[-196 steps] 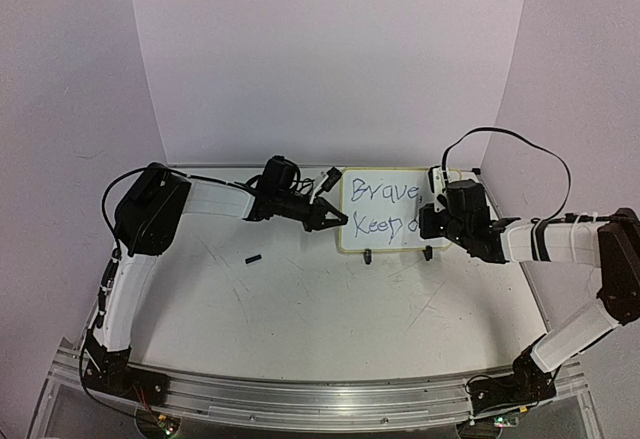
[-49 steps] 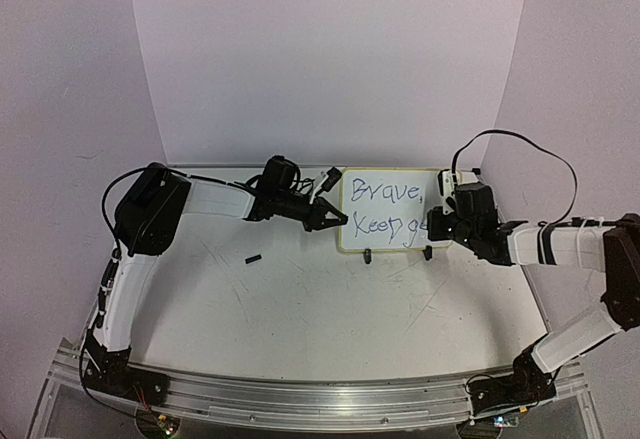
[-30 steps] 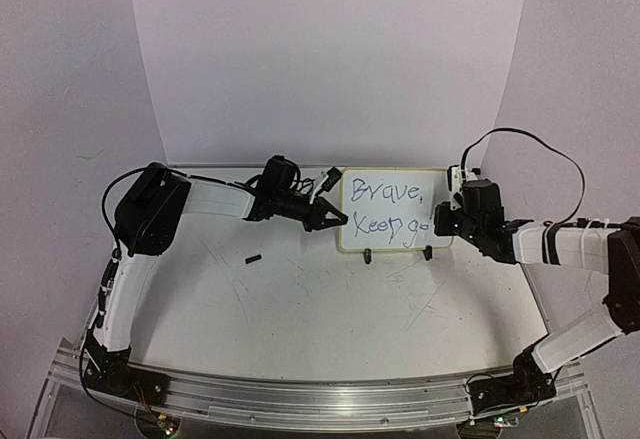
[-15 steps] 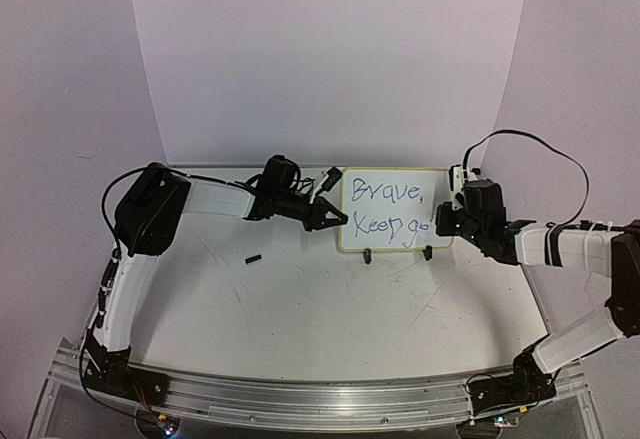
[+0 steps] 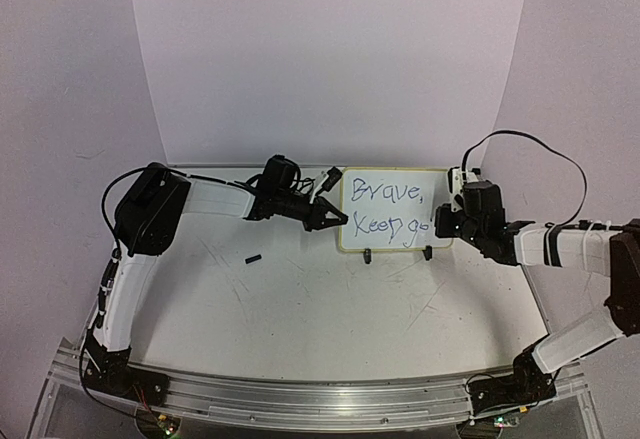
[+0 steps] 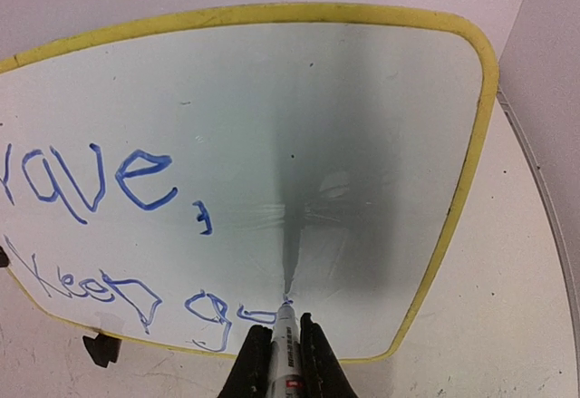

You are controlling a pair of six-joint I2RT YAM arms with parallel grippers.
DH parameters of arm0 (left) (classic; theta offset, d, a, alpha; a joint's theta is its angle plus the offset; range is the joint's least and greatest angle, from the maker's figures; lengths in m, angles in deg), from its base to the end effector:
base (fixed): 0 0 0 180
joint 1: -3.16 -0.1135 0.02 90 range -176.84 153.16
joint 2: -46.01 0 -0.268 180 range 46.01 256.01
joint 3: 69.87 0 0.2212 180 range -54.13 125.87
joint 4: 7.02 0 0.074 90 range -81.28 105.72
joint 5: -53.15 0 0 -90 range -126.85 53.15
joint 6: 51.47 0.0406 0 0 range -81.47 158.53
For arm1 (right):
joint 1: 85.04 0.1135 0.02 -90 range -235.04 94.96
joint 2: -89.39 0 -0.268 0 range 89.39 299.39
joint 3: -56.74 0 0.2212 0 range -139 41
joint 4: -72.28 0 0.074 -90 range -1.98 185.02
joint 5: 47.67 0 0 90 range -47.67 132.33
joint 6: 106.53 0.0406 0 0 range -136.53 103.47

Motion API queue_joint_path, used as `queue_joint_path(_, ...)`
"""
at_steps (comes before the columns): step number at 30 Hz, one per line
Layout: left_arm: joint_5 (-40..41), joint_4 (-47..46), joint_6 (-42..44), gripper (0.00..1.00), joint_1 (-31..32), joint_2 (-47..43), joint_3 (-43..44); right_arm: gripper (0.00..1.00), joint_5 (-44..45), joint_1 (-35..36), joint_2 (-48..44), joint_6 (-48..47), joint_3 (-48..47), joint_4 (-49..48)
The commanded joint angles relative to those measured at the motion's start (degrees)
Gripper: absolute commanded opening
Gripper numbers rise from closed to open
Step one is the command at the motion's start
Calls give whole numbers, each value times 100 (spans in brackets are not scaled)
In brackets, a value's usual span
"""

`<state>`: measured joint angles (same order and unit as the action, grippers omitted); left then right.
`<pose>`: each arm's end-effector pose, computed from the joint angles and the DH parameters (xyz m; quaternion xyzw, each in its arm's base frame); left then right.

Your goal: Write a sentence on the whiteboard

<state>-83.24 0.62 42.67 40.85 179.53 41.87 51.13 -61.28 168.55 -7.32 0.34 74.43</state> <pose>0.3767 -0.3282 0.1757 0.4689 0.6705 -0.4594 0.3457 0.2561 0.1060 0.2431 -0.0655 0.8389 0.0902 0.5327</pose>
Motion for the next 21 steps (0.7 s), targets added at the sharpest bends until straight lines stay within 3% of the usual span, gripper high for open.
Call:
queue_joint_path(1,959,775,366,0,-84,280,-5,0,-27,-7,147,97,-39,-30)
queue_joint_path(21,959,775,375,0,-84,287,-8,0,43,-7,400,163,-25,-68)
